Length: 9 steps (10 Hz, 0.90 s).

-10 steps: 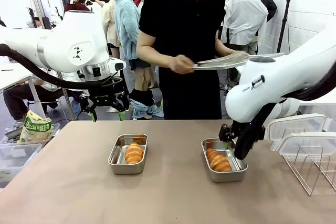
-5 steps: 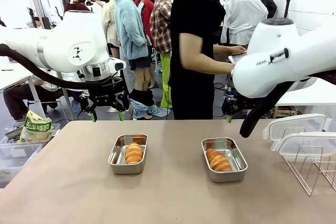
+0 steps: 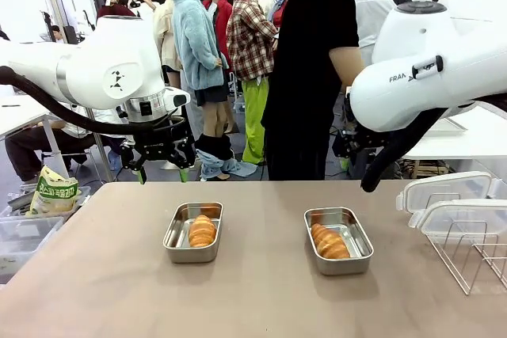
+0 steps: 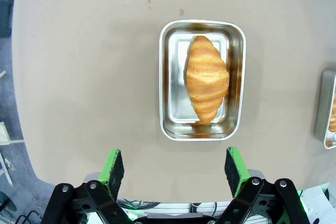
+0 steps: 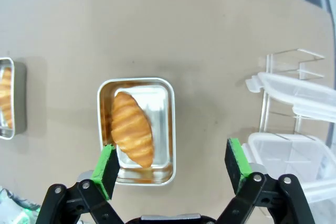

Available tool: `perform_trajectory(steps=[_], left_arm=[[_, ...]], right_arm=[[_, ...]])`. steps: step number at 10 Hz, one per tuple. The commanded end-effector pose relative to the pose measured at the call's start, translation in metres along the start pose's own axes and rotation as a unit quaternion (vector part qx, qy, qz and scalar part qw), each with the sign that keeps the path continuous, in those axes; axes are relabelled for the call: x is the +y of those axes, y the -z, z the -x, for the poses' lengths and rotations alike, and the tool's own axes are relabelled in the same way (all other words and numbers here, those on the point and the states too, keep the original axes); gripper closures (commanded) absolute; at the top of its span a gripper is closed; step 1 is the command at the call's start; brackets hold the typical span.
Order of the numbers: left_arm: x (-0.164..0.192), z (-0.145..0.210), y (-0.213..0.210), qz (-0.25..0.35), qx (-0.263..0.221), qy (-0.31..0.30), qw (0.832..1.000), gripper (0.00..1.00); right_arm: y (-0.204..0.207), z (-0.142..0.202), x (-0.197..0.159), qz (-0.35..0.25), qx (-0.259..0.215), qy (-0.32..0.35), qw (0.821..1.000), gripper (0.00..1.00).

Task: Place the bread in airtight containers.
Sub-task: Pick up one Airtight Container lid and hand it to the human.

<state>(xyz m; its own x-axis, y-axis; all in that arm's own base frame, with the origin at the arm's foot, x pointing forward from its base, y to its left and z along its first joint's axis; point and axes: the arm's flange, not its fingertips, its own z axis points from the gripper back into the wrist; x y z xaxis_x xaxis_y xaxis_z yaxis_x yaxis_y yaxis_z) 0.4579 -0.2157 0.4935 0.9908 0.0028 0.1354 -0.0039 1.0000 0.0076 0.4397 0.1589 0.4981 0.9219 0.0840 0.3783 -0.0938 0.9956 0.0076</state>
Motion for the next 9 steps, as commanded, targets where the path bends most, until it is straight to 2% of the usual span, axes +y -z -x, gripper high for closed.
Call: perform_trajectory(steps=[1,4,6,7,8,9], left_arm=[[0.001,0.000,-0.001,-0.001,-0.002,-0.001,1.000,0.00],[0.001,0.000,-0.001,-0.001,-0.002,-0.001,1.000,0.00],[0.001,0.000,-0.001,-0.001,-0.002,-0.001,1.000,0.00],[0.001,0.000,-0.001,-0.001,-0.002,-0.001,1.000,0.00],[0.001,0.000,-0.001,-0.001,-0.002,-0.001,1.000,0.00],[0.001,0.000,-0.001,-0.001,-0.002,-0.001,1.000,0.00]], right_arm=[[0.006,0.002,0.000,-0.004,0.003,-0.002,1.000,0.00],[0.001,0.000,0.000,0.000,0.001,0.000,1.000,0.00],[-0.060,0.006,-0.033,0.042,0.005,0.018,0.999,0.00],[-0.073,0.009,-0.048,0.051,0.024,0.051,0.997,0.00],[-0.076,0.012,-0.063,0.041,0.046,0.056,0.997,0.00],[-0.076,0.015,-0.078,-0.009,0.085,-0.009,0.996,0.00]])
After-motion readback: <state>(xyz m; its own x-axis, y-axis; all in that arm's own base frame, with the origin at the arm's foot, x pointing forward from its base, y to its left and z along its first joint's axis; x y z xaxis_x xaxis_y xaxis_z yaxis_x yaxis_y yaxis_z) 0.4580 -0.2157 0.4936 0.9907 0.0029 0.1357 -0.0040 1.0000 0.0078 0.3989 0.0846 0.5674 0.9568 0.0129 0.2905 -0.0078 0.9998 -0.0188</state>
